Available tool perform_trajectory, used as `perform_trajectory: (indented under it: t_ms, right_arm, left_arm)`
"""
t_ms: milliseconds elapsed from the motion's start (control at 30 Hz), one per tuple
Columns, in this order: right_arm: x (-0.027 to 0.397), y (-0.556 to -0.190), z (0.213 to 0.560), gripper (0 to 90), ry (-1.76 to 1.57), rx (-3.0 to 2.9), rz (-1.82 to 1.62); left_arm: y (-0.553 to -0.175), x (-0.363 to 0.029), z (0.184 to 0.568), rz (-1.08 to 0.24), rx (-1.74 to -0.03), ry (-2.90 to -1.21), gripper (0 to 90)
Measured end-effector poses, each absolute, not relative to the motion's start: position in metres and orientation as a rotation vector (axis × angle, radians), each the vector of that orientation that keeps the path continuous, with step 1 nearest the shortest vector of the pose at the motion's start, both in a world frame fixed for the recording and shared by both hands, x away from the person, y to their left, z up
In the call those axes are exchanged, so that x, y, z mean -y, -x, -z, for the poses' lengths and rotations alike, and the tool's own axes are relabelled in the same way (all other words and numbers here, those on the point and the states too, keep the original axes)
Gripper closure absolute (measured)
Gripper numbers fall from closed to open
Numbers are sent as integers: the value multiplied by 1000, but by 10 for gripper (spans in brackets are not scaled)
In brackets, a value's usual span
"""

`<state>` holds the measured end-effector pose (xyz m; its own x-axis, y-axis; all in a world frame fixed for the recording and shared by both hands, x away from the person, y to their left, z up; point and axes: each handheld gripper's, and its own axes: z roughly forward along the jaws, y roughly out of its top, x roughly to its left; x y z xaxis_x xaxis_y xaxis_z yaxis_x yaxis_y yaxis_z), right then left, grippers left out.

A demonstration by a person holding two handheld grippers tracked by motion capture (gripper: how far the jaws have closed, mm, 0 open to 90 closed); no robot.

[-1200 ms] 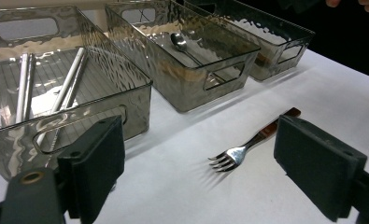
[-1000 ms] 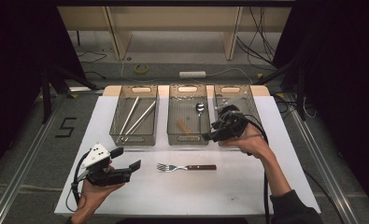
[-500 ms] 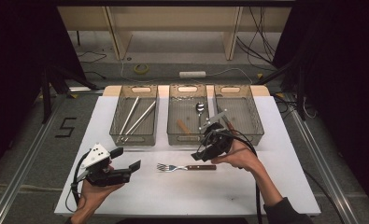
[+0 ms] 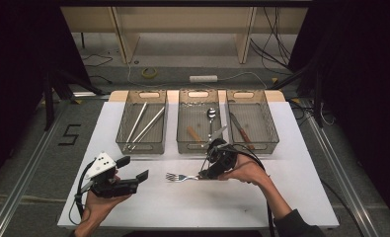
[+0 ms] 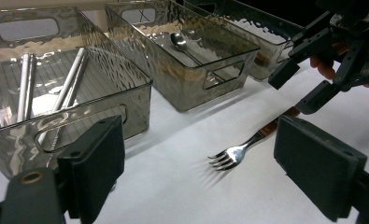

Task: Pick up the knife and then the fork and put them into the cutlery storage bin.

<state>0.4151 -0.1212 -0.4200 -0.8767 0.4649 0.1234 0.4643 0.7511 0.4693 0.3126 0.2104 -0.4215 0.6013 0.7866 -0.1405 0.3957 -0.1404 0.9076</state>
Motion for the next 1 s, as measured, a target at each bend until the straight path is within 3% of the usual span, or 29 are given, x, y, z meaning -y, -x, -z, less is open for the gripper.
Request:
perform_trajectory:
  t_ms: [367, 1000]
  right_arm:
    - [112, -415, 435, 469, -696, -2980, -680]
    - [105, -419, 456, 595, -659, -3014, -527]
  left_arm:
    - [-312, -211, 421, -456, -970, -1752, 161]
    - [-313, -210, 422, -459, -969, -1760, 161]
